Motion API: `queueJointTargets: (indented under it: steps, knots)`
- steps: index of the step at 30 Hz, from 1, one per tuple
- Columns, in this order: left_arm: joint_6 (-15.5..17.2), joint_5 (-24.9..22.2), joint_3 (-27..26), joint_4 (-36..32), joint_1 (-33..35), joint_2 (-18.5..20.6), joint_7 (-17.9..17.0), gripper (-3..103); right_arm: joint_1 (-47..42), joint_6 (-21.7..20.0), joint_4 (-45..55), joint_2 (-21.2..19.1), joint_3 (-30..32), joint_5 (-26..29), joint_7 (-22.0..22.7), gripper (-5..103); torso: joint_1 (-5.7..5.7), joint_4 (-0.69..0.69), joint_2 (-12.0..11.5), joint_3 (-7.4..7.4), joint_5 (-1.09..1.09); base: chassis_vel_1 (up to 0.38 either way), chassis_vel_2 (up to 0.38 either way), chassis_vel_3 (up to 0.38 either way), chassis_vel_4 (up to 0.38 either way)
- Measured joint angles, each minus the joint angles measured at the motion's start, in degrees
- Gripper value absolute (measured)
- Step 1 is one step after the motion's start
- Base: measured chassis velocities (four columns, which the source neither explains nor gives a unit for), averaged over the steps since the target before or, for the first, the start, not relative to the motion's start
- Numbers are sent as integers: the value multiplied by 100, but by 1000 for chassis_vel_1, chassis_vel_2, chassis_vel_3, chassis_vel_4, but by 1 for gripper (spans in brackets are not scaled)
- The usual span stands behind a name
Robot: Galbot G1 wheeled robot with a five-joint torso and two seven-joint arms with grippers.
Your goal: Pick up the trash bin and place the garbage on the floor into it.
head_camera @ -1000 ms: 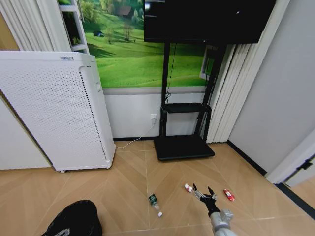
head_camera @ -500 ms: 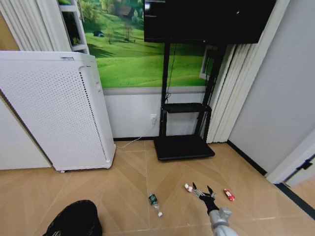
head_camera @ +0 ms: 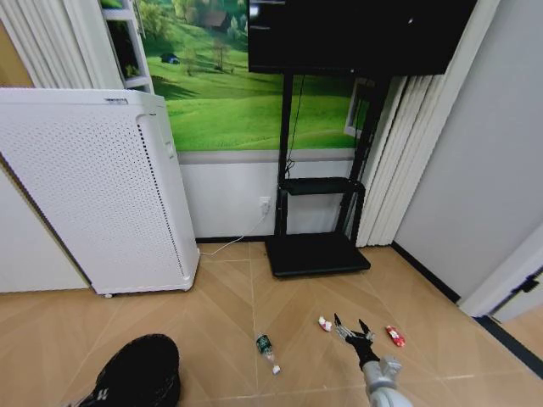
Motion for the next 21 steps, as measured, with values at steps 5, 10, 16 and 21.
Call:
queueJointTargets:
  steps: [5, 10, 16, 21]
  knots:
    - [-261, -10, 232, 56, -377, 83, 62, 6, 0, 2, -4, -1, 0, -2, 5, 100, 1, 0, 0, 0, 1, 0, 0, 0, 0]
    - [-580, -9, 505, -49, -697, 133, 139, 6, -2, 2, -26, 0, -28, -29, 5, 100, 1, 0, 0, 0, 2, 0, 0, 0, 0]
    - [-981, -58, 832, -67, -1026, 223, 266, 6, -6, -1, -23, 44, -105, -88, 29, 100, 1, 2, 0, 1, 2, 0, 0, 0, 0]
    - [-1102, -138, 1123, -86, -1327, 417, 279, 6, 31, -124, 38, 99, -197, -94, 55, 100, 1, 1, 0, 1, 1, 0, 0, 0, 0]
